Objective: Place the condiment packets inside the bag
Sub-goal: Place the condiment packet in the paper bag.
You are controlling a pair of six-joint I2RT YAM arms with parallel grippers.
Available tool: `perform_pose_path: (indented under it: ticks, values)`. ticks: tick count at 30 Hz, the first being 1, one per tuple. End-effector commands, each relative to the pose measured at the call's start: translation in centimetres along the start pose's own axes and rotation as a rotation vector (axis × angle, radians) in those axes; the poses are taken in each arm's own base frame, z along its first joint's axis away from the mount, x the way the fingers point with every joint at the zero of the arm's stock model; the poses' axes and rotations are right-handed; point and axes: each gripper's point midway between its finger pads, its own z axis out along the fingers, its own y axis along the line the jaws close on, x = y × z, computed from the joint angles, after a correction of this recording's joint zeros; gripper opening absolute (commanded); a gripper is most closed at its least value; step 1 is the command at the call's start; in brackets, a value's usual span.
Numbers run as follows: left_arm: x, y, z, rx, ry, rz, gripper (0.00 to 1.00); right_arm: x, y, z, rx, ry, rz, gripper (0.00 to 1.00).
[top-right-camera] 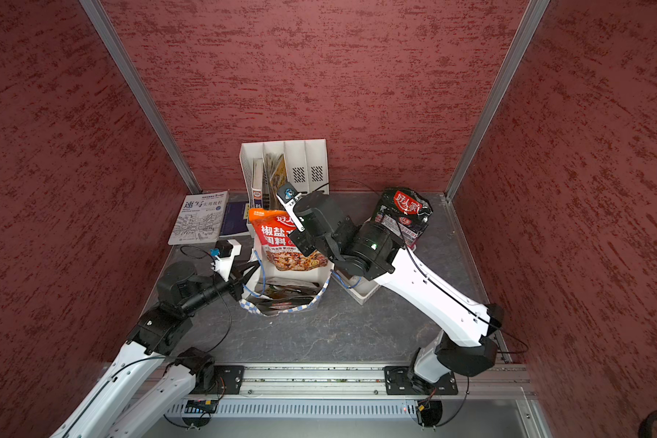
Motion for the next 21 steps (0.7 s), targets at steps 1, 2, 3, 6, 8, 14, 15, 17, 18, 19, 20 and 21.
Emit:
perform_pose_path:
  ticks: [1,2,3,6,8,14,15,17,18,19,20,21]
  values:
    - [-1.3,-0.6,-0.3,0.022,-0.052,0.042,0.0,0.0,2.1,0.0,-0.105,-0.064,-0.024,0.0]
    - [-1.3,-0.6,-0.3,0.022,-0.053,0.042,0.0,0.5,2.5,0.2,-0.124,-0.066,-0.037,0.0]
    - [-1.3,-0.5,-0.3,0.022,-0.053,0.043,0.0,0.7,3.0,-0.3,-0.159,-0.085,-0.046,0.0]
    - [-1.3,-0.6,-0.3,0.023,-0.052,0.042,0.0,1.9,4.7,-0.6,-0.255,-0.109,-0.072,0.0]
    - [-1.2,-0.5,-0.3,0.022,-0.05,0.04,0.0,3.1,5.9,-0.8,-0.324,-0.105,-0.092,0.0]
    - [-1.2,-0.5,-0.2,0.021,-0.048,0.036,0.0,6.9,10.3,-1.9,-0.584,-0.085,-0.216,0.09]
    - [-1.2,-0.5,-0.2,0.021,-0.048,0.036,0.0,7.2,10.7,-2.0,-0.608,-0.077,-0.232,0.09]
    - [-1.2,-0.5,-0.2,0.021,-0.048,0.035,0.0,8.1,10.9,-1.8,-0.617,-0.034,-0.262,0.08]
    - [-1.3,-0.5,-0.3,0.021,-0.049,0.035,0.0,8.3,10.8,-1.7,-0.619,-0.02,-0.275,0.07]
    - [-1.3,-0.5,-0.3,0.02,-0.05,0.036,0.0,8.5,10.9,-1.8,-0.625,-0.005,-0.291,0.05]
    - [-1.2,-0.5,-0.2,0.018,-0.048,0.034,0.0,8.7,11.0,-1.7,-0.633,0.005,-0.302,0.03]
    - [-1.2,-0.4,-0.2,0.016,-0.049,0.035,0.0,8.8,11.1,-1.7,-0.642,0.013,-0.319,0.01]
